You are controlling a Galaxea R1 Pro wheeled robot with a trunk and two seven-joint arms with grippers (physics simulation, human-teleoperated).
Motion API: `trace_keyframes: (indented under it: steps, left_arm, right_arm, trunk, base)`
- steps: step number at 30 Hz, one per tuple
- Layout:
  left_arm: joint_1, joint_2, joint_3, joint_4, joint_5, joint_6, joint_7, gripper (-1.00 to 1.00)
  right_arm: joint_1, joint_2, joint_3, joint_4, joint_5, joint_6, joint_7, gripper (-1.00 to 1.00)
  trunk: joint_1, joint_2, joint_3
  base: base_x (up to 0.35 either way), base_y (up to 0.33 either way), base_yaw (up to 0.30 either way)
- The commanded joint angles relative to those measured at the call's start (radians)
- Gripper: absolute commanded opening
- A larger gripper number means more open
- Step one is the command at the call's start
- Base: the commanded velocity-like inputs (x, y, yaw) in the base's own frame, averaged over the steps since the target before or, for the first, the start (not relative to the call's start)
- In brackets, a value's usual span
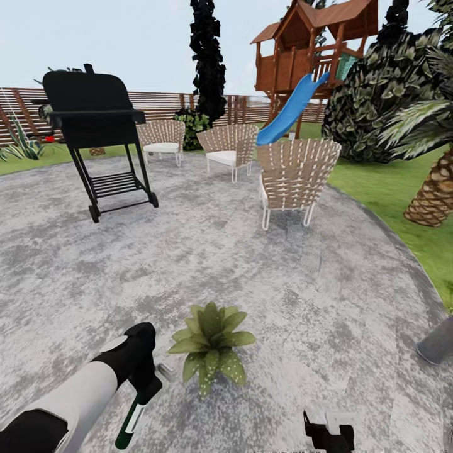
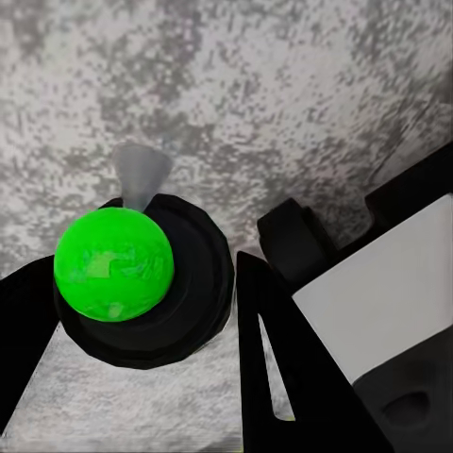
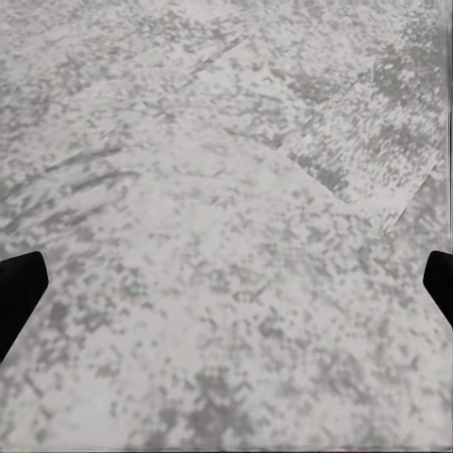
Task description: Pick up the pesticide atomizer in the garden and spray insectifuge to fully cover both potted plants in the garden.
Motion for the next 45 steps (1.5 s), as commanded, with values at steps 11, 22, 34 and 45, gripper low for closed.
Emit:
trace_keyframes:
  steps: [11, 22, 34, 45]
  left_arm:
    - [-0.004, -0.005, 0.002, -0.082, 0.001, 0.007, 0.008, -1.0]
    - [0.065, 0.003, 0.002, -0.098, 0.007, 0.005, 0.063, -1.0]
    - [0.063, -0.003, 0.032, -0.101, 0.008, 0.005, 0.065, -1.0]
    - [0.021, -0.004, 0.063, -0.123, 0.008, -0.002, 0.055, -1.0]
  right_arm:
    - [-0.001, 0.0, 0.009, 0.001, -0.006, -0.003, -0.005, 1.0]
    - [-0.001, -0.002, 0.009, 0.001, -0.006, -0.003, -0.003, 1.0]
    - [-0.001, -0.002, 0.009, 0.001, -0.006, -0.003, -0.005, 1.0]
    - [-0.001, -0.002, 0.009, 0.001, -0.006, -0.003, -0.007, 1.0]
  trunk:
    - [0.0, 0.0, -0.001]
    - [0.0, 0.0, -0.001]
    - [0.0, 0.0, -0.001]
    - [0.0, 0.0, -0.001]
  base:
    - [-0.001, 0.019, -0.038]
    - [0.002, 0.022, 0.0]
    - [-0.047, 0.288, -0.222]
    - [0.04, 0.079, -0.116]
